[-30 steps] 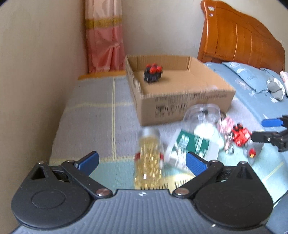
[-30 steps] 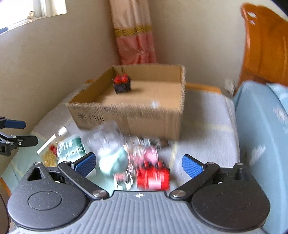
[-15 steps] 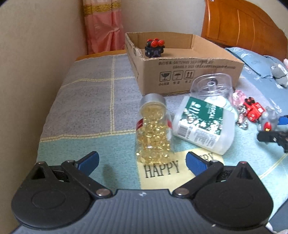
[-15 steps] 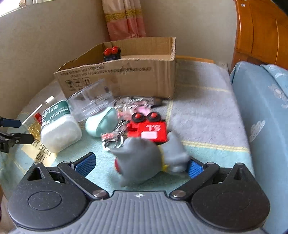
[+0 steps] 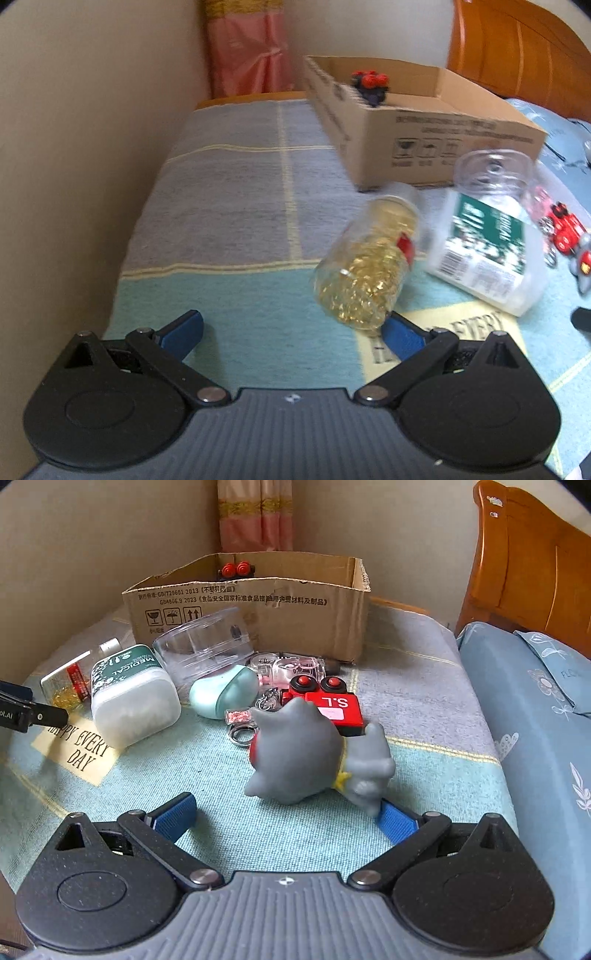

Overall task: Organize rigid objects
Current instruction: 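Move the left tool back to the capsule bottle while the right tool approaches the grey figure, then grasp the capsule bottle with the left tool while the right tool grasps the grey figure, then place the capsule bottle in the box with the left tool while the right tool drops the grey figure in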

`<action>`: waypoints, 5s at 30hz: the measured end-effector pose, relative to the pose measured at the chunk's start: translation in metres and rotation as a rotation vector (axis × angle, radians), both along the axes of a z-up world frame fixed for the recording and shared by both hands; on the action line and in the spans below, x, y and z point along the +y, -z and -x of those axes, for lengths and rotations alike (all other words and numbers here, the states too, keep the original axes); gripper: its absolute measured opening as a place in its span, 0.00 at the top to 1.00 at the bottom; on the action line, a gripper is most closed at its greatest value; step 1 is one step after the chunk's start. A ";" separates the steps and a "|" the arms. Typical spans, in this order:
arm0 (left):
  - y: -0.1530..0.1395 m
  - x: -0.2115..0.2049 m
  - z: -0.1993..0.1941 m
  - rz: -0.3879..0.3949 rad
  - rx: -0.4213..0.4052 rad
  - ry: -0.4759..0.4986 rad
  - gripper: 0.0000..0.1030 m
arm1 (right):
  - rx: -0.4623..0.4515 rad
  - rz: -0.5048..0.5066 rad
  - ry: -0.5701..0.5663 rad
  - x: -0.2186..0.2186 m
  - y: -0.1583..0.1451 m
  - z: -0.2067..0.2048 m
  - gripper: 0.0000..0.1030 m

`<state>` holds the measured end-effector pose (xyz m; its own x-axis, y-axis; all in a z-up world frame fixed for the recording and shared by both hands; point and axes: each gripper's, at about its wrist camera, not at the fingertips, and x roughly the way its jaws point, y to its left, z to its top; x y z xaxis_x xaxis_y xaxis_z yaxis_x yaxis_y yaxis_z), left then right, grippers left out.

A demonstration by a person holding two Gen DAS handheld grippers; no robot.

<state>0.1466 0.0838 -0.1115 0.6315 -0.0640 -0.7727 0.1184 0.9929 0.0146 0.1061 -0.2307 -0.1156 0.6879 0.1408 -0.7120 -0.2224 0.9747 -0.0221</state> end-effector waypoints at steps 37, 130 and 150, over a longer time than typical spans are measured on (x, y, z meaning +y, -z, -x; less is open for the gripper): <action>0.001 0.002 -0.009 -0.018 -0.024 0.269 0.01 | -0.050 -0.009 0.006 -0.001 0.004 0.004 0.00; -0.086 -0.098 -0.129 -0.036 -0.150 0.321 0.05 | -0.144 0.015 -0.242 -0.007 -0.142 -0.129 0.25; -0.098 -0.057 -0.074 -0.008 -0.133 0.288 0.05 | -0.126 0.043 -0.197 0.024 -0.138 -0.233 0.00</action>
